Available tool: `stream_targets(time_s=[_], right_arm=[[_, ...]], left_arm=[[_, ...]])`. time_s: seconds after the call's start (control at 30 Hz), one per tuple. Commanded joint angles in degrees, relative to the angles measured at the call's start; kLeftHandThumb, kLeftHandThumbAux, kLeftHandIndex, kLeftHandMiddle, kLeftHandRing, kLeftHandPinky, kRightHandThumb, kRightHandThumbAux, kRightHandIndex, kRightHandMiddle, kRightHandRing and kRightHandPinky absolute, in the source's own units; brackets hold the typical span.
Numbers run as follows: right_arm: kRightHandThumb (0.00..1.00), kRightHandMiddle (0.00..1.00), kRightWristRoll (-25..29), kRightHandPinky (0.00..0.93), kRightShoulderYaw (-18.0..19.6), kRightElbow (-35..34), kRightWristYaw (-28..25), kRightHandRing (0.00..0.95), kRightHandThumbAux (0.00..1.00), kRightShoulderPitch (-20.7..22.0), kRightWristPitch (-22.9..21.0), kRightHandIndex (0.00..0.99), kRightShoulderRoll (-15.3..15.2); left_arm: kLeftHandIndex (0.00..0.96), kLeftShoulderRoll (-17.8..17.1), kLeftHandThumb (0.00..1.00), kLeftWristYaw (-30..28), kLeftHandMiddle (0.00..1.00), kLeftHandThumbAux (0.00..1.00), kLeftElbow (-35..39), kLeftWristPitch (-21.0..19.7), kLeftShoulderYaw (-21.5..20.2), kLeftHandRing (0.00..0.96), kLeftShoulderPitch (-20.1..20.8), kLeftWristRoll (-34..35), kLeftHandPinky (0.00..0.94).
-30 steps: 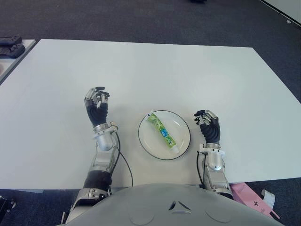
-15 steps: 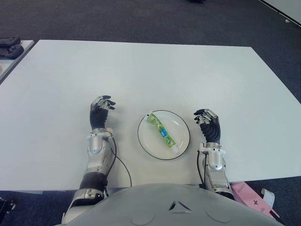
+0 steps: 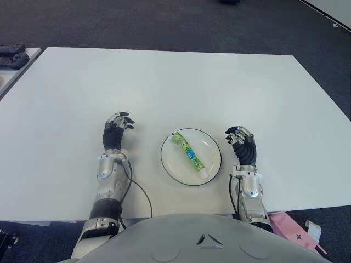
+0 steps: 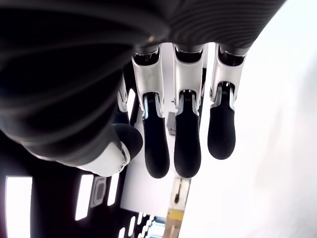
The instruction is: Put the toothpaste on the table into the plate.
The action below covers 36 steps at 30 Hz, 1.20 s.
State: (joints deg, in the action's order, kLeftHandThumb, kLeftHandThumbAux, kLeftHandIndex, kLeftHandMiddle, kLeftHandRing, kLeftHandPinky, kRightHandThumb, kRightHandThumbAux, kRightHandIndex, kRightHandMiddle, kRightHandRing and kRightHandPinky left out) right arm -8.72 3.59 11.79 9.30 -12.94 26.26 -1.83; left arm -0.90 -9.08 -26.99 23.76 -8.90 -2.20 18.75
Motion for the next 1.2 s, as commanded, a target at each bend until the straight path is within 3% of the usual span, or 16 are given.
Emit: stream_targets(time_s=[0.03, 0.67, 1.2], right_arm=[[0.707, 0.507, 0.5, 0.561, 0.1, 0.4, -0.1, 0.543, 0.730, 0.5, -0.9, 0.432, 0.0], [0.706, 0.499, 0.9, 0.550, 0.1, 0.0, -0.1, 0.535, 0.730, 0.4, -1.7, 0.432, 0.3], [0.710, 0.506, 2.0, 0.558, 0.7, 3.3, -0.2, 0.533, 0.729, 1.5, -1.4, 0.433, 0.9]], left_arm=[[0.436, 0.3, 0.709, -3.0, 0.564, 0.720, -1.8, -3.7, -0.4, 0.549, -1.2, 1.2, 0.555], [0.438, 0.0, 0.709, -8.0, 0.612, 0.718, -1.2, -9.0, -1.3, 0.581, -2.2, 0.8, 0.555], [0.437, 1.4, 0.710, -6.3, 0.612, 0.720, -0.3, -12.4, -1.4, 0.584, -3.2, 0.5, 0.570]])
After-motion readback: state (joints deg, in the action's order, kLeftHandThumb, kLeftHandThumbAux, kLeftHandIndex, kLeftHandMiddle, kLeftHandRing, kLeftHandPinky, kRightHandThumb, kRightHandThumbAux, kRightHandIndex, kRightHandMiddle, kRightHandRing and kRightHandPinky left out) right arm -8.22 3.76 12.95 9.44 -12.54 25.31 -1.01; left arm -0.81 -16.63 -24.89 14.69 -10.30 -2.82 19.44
